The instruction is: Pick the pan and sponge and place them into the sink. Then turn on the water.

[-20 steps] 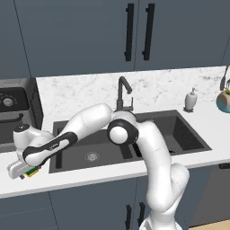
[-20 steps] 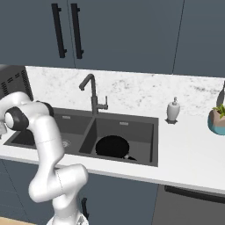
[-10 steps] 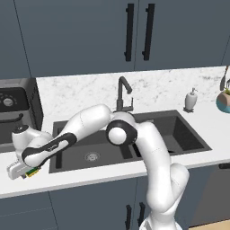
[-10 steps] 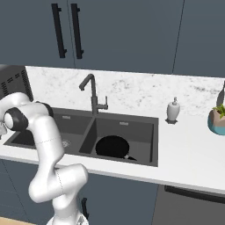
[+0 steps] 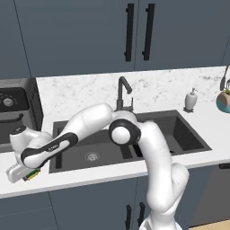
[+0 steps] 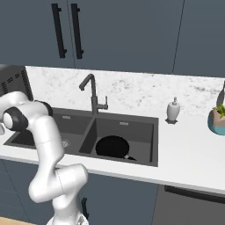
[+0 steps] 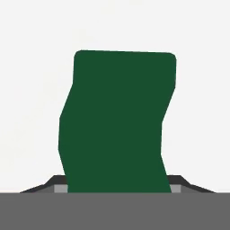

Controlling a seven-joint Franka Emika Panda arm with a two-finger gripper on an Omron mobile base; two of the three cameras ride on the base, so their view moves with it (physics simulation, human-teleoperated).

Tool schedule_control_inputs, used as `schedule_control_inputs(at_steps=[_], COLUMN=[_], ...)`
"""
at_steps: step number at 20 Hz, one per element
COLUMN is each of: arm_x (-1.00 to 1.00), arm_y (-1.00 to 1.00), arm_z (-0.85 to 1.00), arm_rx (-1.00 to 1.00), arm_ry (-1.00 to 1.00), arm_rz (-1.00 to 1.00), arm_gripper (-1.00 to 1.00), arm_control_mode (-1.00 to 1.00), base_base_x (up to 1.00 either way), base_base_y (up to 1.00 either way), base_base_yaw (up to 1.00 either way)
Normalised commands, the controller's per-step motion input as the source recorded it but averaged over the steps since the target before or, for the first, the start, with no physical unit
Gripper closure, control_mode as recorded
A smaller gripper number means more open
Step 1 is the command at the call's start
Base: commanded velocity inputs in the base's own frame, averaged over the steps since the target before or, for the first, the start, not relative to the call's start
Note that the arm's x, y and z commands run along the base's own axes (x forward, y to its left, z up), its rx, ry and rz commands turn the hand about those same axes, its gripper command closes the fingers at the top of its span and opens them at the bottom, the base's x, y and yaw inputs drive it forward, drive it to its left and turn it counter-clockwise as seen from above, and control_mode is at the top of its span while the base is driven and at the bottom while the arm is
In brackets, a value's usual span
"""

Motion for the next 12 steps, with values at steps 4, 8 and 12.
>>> schedule_control_inputs(at_steps=[4,8,12], arm_x=[-0.87,-0.44,-0.03], arm_y=[-0.85,-1.0,-1.0], arm_z=[0.46,0.65,0.68], arm_rx=[0.0,0.04,0.06], arm_ry=[-0.01,0.0,0.03], arm_rz=[0.07,0.01,0.0], arm_gripper=[1.0,1.0,1.0], arm_control_mode=[-1.0,-1.0,-1.0], base_base_x=[0.0,0.0,0.0], base_base_y=[0.0,0.0,0.0], base_base_yaw=[0.0,0.0,0.0])
